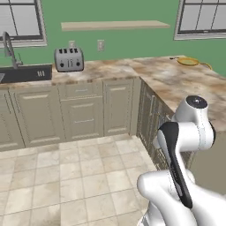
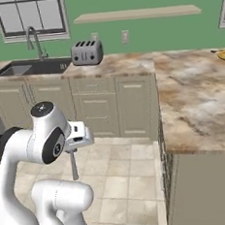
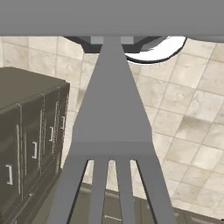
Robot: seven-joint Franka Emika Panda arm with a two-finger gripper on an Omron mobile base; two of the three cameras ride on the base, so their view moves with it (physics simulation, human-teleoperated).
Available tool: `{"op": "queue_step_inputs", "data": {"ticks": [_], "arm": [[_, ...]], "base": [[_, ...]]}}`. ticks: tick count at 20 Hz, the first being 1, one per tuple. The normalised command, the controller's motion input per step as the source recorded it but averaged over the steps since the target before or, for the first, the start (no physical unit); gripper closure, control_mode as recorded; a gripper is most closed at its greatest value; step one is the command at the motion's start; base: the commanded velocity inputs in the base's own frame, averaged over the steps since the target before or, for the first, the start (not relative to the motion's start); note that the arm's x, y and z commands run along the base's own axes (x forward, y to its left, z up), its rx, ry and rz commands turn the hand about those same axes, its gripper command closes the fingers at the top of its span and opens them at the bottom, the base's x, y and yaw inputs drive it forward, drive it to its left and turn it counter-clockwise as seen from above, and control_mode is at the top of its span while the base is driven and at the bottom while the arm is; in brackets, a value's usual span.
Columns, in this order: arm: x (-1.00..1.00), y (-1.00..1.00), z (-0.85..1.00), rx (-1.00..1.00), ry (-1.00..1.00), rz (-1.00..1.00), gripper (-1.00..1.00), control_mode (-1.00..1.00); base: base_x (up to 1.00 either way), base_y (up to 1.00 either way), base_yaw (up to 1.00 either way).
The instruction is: Take the fork and place it on the left side of the plate. Then take the spoon and place it on the right side of the plate. Make sure they're directly next to the plate.
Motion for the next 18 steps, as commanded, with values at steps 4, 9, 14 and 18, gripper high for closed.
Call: {"op": "queue_step_inputs", "data": {"ticks": [4, 9, 14, 18], "arm": [[0.0, 0.0, 0.0, 0.0, 0.0, 0.0, 1.0, 1.0], [0.0, 0.0, 0.0, 0.0, 0.0, 0.0, 1.0, 1.0], [0.0, 0.0, 0.0, 0.0, 0.0, 0.0, 1.0, 1.0], [0.0, 0.0, 0.0, 0.0, 0.0, 0.0, 1.0, 1.0]], "base": [[-0.93, -0.18, 0.0], [-0.42, -0.54, 0.08], [-0.14, -0.94, 0.2], [0.0, -1.0, 0.28]]}}
